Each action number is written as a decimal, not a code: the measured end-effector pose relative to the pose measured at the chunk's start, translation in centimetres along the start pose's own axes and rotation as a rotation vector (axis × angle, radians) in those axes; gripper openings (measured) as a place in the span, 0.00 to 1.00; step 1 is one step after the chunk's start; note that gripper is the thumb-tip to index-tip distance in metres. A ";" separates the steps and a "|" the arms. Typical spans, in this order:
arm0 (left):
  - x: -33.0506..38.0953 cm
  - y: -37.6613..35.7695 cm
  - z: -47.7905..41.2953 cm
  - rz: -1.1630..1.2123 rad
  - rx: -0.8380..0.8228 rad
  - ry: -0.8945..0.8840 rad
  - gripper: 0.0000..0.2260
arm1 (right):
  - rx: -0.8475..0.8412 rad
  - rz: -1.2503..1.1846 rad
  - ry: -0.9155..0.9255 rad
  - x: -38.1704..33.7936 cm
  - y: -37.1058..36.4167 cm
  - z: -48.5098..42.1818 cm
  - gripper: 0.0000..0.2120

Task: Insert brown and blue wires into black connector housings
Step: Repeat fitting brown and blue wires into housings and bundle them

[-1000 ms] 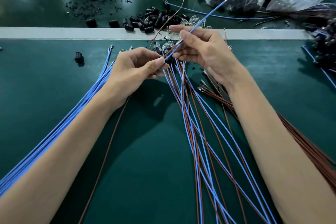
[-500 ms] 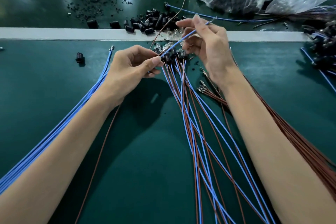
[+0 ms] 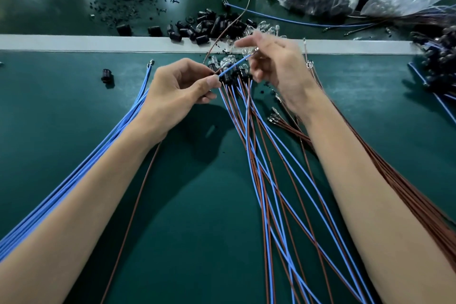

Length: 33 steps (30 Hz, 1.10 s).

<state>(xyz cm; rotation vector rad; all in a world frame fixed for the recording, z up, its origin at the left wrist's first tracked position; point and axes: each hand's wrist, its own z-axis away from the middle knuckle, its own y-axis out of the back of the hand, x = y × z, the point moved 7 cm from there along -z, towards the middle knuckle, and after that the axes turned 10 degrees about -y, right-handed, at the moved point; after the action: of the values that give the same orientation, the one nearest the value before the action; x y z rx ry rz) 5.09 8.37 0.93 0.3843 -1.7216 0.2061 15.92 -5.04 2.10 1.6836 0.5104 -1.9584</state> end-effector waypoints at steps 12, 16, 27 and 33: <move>-0.3 0.0 -0.1 -0.082 -0.031 -0.035 0.03 | -0.106 0.270 0.049 -0.8 -1.4 0.8 0.08; -0.3 0.0 -0.1 -0.095 -0.015 -0.044 0.04 | -0.101 0.361 0.090 -0.8 -2.1 0.8 0.03; -0.1 -0.5 -0.1 -0.296 -0.019 -0.068 0.06 | -0.131 0.533 0.085 -0.3 -4.6 1.2 0.05; 0.4 -0.3 -0.2 -0.490 -0.070 -0.137 0.03 | -0.058 0.686 0.081 -0.1 -4.5 0.9 0.05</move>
<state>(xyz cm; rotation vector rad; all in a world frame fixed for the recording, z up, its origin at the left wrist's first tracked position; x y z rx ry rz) 5.35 8.17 1.31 0.7669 -1.7077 -0.2403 12.51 -1.96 2.20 1.6199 -0.0027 -1.3665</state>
